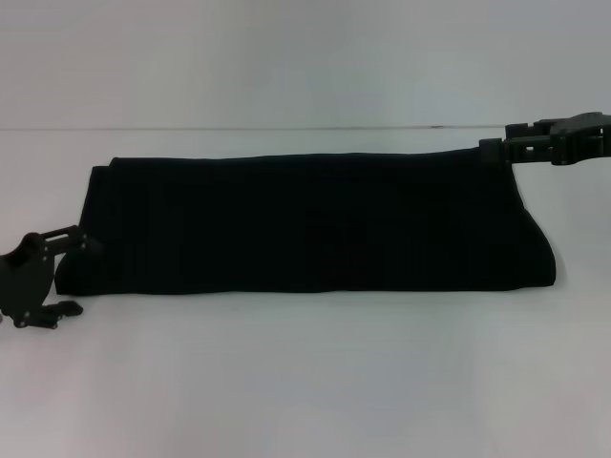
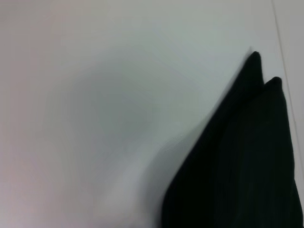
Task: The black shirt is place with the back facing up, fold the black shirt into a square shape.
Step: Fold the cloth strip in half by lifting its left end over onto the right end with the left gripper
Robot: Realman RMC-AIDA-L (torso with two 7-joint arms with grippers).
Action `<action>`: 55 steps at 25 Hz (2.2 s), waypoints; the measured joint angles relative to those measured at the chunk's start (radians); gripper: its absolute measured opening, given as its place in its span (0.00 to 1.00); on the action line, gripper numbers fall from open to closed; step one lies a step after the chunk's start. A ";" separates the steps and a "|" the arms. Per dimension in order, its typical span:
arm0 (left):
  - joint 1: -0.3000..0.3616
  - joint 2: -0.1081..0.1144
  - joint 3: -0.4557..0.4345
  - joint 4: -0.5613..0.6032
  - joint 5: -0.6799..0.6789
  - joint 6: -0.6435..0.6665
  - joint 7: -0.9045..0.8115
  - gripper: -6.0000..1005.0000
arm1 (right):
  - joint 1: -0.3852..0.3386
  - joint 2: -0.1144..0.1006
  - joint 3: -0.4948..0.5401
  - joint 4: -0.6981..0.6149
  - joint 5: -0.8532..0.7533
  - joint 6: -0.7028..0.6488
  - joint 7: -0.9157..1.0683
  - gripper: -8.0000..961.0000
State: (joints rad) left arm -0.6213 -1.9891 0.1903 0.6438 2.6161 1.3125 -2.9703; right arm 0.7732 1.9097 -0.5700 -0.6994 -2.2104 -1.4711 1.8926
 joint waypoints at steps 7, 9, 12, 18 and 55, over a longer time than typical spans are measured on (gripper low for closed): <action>-0.002 -0.001 0.000 -0.001 -0.006 -0.012 0.009 0.89 | 0.000 0.000 -0.001 0.000 0.001 0.000 -0.001 0.79; -0.004 0.001 0.000 -0.002 -0.007 -0.021 0.009 0.89 | 0.000 0.000 -0.001 0.000 0.001 0.000 -0.001 0.79; -0.005 0.001 0.000 -0.003 -0.007 -0.035 0.010 0.88 | 0.000 0.000 -0.001 0.000 0.001 0.000 0.000 0.79; -0.010 0.002 0.000 -0.010 -0.009 -0.059 0.026 0.88 | -0.002 0.000 0.001 0.000 0.013 0.000 -0.001 0.79; -0.013 0.003 0.022 -0.054 -0.022 -0.096 0.317 0.35 | -0.002 -0.005 -0.001 -0.002 0.027 -0.002 -0.004 0.78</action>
State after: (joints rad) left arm -0.6341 -1.9857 0.2124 0.5893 2.5940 1.2160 -2.6528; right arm 0.7712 1.9051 -0.5706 -0.7010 -2.1829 -1.4735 1.8883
